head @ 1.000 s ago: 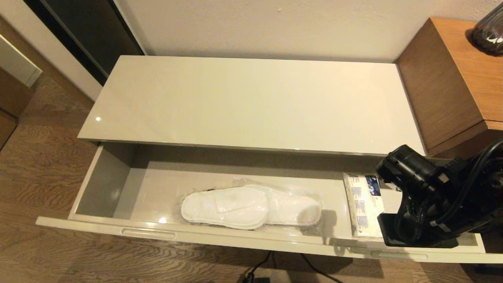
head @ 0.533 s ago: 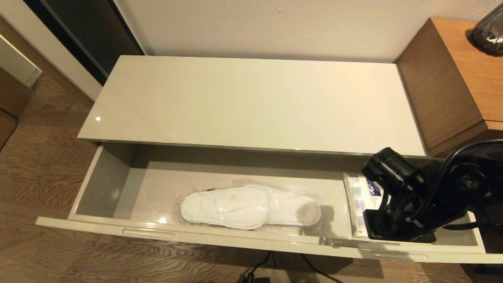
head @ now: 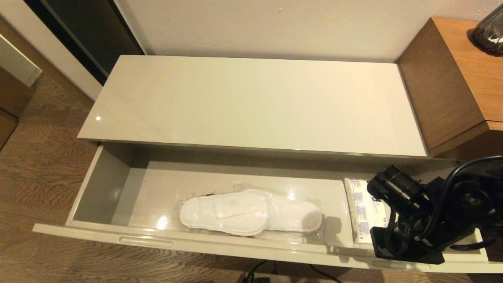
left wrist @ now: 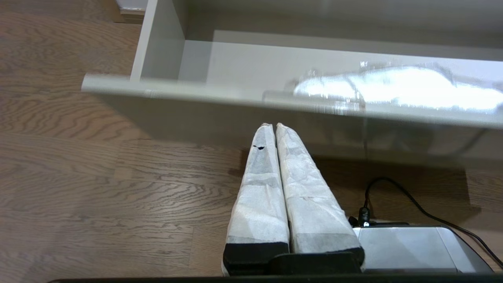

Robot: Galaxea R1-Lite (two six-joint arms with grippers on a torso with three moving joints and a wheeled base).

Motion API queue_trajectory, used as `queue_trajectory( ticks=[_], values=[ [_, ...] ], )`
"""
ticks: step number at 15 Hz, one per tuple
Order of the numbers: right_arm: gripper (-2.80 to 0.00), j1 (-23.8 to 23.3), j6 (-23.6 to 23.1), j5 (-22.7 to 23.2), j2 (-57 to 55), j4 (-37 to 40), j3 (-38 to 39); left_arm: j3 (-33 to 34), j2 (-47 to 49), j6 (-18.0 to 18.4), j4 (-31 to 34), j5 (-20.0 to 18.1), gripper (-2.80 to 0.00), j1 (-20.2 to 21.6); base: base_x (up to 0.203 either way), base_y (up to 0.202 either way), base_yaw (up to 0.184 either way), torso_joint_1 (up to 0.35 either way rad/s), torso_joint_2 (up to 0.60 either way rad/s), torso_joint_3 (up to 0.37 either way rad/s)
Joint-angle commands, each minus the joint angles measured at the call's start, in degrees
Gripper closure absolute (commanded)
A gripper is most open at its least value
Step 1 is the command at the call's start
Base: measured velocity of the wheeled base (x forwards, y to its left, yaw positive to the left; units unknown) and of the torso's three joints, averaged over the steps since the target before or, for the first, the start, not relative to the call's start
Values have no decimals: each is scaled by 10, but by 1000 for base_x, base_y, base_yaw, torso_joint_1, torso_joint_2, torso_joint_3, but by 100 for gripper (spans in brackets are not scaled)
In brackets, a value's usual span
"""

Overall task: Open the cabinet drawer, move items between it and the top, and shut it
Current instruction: Open the drawer

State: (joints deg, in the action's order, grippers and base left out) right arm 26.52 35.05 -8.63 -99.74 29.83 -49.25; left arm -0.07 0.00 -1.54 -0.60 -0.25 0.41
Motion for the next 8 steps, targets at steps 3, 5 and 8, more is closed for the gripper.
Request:
queue_trajectory(
  ticks=[3,5,8],
  values=[
    [0,6,23,20,56,34,45,0,0,0,0,0,0,0,0,0,0,0,0,0],
    [0,7,37,23,64,49,45,0,0,0,0,0,0,0,0,0,0,0,0,0],
    [0,3,23,-1,45,67,29,0,0,0,0,0,0,0,0,0,0,0,0,0]
  ],
)
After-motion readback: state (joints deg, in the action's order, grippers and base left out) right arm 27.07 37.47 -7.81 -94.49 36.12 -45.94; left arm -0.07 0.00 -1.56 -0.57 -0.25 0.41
